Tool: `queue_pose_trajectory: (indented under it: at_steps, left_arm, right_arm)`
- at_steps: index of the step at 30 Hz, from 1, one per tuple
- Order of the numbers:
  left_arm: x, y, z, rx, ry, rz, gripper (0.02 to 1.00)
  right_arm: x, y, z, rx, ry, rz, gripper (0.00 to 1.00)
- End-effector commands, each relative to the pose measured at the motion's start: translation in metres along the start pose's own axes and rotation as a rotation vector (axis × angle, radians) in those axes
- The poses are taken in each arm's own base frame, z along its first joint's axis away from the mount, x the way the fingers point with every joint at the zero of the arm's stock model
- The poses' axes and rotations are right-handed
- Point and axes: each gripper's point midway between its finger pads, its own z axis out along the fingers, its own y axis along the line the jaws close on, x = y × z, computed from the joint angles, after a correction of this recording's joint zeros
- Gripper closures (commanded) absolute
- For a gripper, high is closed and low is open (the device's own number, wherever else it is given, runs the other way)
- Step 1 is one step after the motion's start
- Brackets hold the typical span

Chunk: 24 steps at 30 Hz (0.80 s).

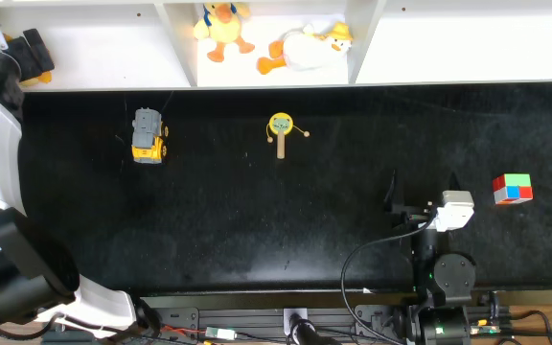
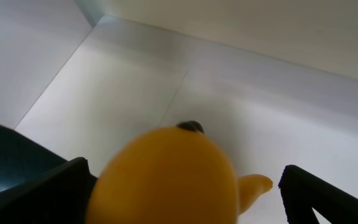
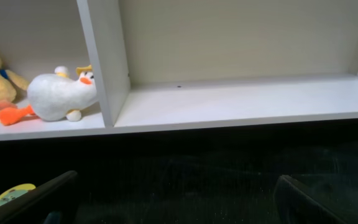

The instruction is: Store Toys

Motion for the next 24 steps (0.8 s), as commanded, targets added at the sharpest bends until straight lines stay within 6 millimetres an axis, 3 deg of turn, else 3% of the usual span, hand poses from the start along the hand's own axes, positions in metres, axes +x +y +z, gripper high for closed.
queue_pose_trajectory:
  at_steps: [1,6,14,19,24]
  left_arm:
    - [-0.002,-0.006,0.003,0.008,0.000,0.007,0.020]
    - [-0.001,-0.002,-0.011,-0.015,0.022,0.011,0.020]
    - [0.002,0.007,-0.063,-0.041,0.053,0.015,0.020]
    - [0.034,0.007,-0.094,-0.028,0.099,0.011,0.020]
    - [0.085,-0.009,-0.129,0.055,0.102,0.014,0.020]
  right_arm:
    - [0.003,0.000,0.000,-0.002,-0.002,0.001,0.005]
    - [0.003,0.000,0.000,-0.001,-0.002,0.001,0.003]
    - [0.003,0.000,0.000,-0.002,-0.002,0.001,0.005]
    - [0.003,0.000,0.000,-0.002,-0.002,0.001,0.005]
    - [0.003,0.000,0.000,-0.002,-0.002,0.001,0.007]
